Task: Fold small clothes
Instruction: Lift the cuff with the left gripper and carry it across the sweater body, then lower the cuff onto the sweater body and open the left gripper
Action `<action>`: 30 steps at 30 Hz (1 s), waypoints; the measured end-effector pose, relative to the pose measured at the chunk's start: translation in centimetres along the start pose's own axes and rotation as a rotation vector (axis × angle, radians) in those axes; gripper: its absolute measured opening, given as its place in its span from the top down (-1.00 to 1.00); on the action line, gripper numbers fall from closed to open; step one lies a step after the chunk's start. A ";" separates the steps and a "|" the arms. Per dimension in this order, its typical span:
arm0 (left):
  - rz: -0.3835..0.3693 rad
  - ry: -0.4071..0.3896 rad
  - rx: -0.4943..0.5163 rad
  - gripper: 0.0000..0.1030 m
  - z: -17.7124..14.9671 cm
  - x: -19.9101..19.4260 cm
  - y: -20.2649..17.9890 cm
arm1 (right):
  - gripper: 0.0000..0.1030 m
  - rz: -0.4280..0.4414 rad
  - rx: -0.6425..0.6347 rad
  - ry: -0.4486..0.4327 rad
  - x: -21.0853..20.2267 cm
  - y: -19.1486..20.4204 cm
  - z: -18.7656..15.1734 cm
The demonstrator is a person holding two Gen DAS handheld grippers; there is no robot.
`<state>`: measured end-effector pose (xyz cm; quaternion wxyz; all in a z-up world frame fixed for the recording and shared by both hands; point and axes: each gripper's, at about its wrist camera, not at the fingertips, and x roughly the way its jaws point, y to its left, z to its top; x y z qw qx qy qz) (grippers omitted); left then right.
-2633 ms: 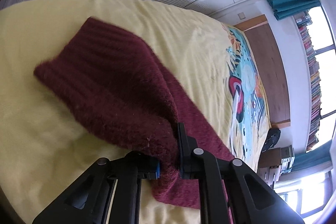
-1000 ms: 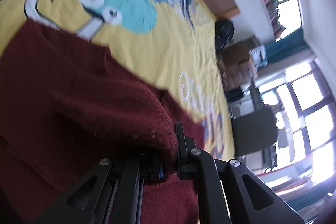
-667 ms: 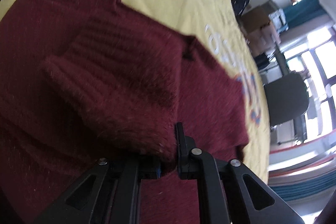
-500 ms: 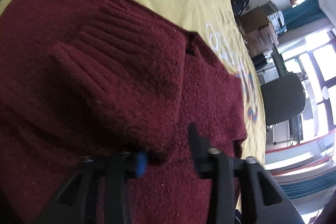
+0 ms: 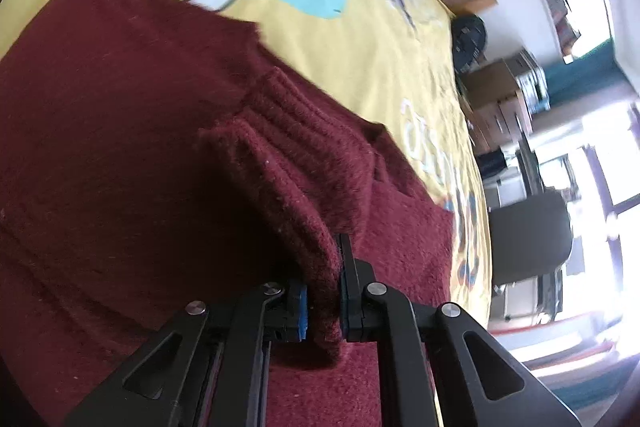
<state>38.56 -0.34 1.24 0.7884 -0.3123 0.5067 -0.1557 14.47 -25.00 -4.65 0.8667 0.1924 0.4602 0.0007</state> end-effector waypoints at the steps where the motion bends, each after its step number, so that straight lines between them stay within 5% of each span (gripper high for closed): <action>1: -0.001 0.004 0.018 0.83 -0.2 0.4 -0.7 | 0.13 0.000 0.001 0.000 0.0 -0.1 0.0; 10: 0.031 0.097 0.230 0.81 -2.9 3.9 -6.8 | 0.13 -0.001 0.010 -0.005 -0.5 -0.5 -0.3; 13: 0.042 0.147 0.285 0.48 -4.2 5.2 -8.1 | 0.13 -0.002 0.015 -0.007 -0.7 -0.8 -0.3; 21: -0.011 0.176 0.398 0.38 -5.9 5.1 -9.7 | 0.13 -0.011 0.017 -0.014 -1.1 -1.5 -0.1; 30: 0.213 0.129 0.446 0.28 -6.2 7.1 -7.8 | 0.13 -0.014 0.016 -0.006 -0.9 -1.6 0.0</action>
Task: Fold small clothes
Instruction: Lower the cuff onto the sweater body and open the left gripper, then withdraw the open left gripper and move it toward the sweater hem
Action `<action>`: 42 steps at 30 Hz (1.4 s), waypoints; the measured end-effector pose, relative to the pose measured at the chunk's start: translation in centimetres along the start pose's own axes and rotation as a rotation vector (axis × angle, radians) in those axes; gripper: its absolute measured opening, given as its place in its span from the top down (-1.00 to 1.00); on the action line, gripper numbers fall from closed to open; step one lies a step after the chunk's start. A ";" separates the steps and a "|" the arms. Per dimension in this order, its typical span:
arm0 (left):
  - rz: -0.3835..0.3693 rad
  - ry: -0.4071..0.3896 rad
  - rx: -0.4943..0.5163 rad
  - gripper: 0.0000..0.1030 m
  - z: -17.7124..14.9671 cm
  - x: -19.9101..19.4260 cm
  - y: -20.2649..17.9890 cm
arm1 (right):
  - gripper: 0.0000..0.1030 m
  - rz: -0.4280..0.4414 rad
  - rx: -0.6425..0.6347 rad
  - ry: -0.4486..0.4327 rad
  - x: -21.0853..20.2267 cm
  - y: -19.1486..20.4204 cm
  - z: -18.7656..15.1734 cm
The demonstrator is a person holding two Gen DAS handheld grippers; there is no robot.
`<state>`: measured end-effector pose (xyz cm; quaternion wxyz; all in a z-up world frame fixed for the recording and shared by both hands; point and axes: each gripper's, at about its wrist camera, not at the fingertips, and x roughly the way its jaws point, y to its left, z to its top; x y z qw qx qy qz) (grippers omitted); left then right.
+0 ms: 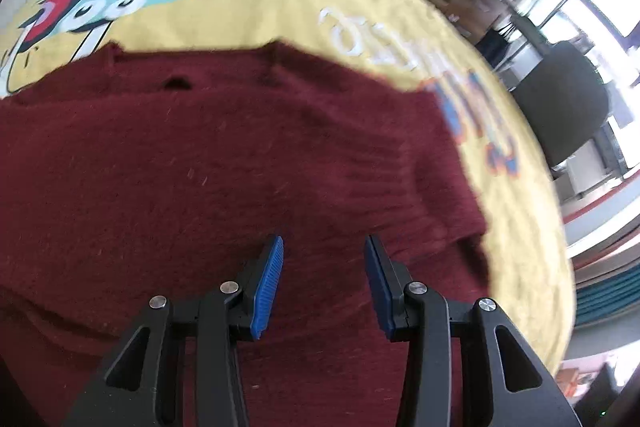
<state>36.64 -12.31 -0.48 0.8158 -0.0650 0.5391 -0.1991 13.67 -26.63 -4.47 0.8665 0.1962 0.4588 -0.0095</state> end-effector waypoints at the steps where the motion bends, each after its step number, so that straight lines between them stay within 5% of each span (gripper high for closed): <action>1: 0.008 0.011 0.009 0.28 -0.5 0.6 -0.4 | 0.13 -0.001 0.000 0.000 0.0 0.0 0.0; 6: -0.052 0.020 0.043 0.28 -1.9 0.4 -1.2 | 0.13 -0.001 -0.005 -0.013 -0.5 0.3 0.2; 11: 0.072 -0.018 0.034 0.28 -2.2 -0.6 0.0 | 0.13 -0.001 -0.017 -0.020 -1.2 1.0 0.2; 13: 0.050 0.025 0.037 0.28 -2.7 -0.2 -0.1 | 0.13 -0.002 -0.021 -0.022 -1.5 1.3 0.1; 18: 0.030 -0.012 0.035 0.28 -3.9 -2.6 0.4 | 0.13 -0.003 -0.031 -0.038 -2.6 2.1 -0.1; 39: 0.144 -0.094 -0.056 0.28 -11.7 -14.1 5.1 | -0.16 0.049 -0.055 -0.119 -8.6 4.9 -2.1; 42: 0.168 -0.099 -0.066 0.16 -13.0 -15.6 5.8 | -0.18 0.068 -0.051 -0.126 -9.3 5.1 -2.6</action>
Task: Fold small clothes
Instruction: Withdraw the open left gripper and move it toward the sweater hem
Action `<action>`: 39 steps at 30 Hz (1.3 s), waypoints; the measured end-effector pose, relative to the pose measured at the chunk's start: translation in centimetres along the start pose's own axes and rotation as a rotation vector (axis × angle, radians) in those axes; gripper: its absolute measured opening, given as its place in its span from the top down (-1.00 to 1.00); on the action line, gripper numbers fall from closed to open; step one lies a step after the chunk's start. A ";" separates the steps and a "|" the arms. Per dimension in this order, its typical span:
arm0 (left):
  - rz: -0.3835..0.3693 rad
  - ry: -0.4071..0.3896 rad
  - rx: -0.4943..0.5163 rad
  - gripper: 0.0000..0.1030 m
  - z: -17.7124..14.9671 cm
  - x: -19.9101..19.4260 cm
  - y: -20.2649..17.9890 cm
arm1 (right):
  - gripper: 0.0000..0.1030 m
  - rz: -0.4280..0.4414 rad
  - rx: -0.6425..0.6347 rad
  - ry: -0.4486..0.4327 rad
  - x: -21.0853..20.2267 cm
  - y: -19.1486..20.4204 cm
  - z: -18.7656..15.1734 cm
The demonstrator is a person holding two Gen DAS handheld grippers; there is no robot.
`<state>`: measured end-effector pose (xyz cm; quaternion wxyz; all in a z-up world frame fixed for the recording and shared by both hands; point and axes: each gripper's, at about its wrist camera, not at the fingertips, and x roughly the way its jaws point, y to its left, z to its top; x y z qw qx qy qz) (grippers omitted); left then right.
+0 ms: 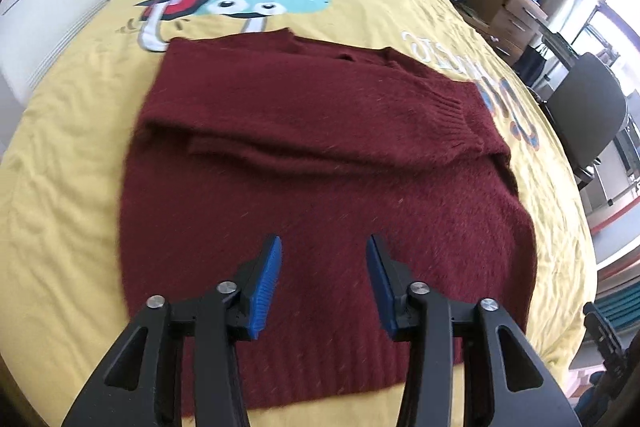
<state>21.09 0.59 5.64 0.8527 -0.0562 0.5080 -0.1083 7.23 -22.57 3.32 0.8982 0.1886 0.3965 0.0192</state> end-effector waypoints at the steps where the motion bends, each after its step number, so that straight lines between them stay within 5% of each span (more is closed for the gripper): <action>1: 0.008 -0.005 -0.002 0.12 -0.4 -0.5 0.3 | -0.19 0.005 0.003 -0.004 -0.3 0.1 -0.1; 21: 0.081 -0.076 -0.133 -0.19 -5.8 -8.0 7.8 | -0.28 0.041 -0.016 -0.050 -4.1 2.5 -1.0; 24: 0.080 -0.081 -0.162 -0.35 -6.5 -8.4 8.8 | -0.28 0.041 -0.018 -0.040 -3.8 2.5 -1.2; 39: 0.078 -0.030 -0.264 -0.37 -9.0 -6.8 11.3 | -0.31 0.043 0.023 0.026 -1.1 0.8 -1.6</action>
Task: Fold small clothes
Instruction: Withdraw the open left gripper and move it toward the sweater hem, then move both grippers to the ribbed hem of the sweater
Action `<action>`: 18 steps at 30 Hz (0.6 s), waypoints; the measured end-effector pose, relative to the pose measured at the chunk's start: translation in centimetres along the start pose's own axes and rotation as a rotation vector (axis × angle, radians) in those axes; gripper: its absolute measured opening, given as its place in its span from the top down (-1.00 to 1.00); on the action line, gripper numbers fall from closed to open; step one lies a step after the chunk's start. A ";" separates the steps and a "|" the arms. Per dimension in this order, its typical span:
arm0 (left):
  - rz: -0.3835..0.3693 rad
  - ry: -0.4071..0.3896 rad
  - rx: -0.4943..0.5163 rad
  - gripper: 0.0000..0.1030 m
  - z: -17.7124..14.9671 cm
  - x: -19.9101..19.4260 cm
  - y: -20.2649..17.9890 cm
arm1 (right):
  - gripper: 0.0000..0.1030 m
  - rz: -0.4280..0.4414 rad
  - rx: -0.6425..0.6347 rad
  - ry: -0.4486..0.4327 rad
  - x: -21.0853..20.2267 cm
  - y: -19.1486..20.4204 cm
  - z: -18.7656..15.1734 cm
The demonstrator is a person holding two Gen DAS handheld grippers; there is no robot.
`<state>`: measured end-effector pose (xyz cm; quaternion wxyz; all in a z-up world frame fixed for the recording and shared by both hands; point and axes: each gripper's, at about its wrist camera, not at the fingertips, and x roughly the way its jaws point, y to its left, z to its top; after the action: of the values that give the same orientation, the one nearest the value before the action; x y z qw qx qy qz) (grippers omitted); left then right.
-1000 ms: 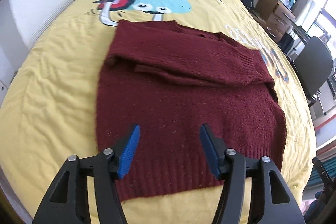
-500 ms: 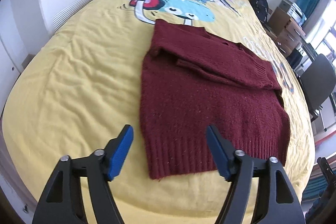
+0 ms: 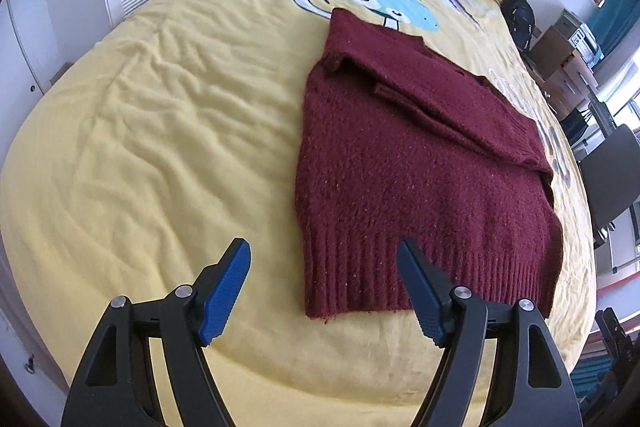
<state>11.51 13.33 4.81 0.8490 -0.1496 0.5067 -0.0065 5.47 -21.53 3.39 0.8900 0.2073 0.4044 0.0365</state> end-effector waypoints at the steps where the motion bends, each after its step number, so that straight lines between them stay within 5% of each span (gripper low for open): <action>1: -0.001 0.004 0.000 -0.37 0.0 0.2 0.0 | -0.31 0.000 0.003 0.005 0.2 -0.1 0.0; 18: -0.013 0.084 -0.023 -0.37 -0.9 4.0 0.6 | -0.31 -0.024 0.011 0.101 4.5 -0.7 0.2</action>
<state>12.56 13.06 0.76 0.8252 -0.1623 0.5409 -0.0125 8.58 -21.21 0.05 0.8676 0.2052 0.4516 0.0338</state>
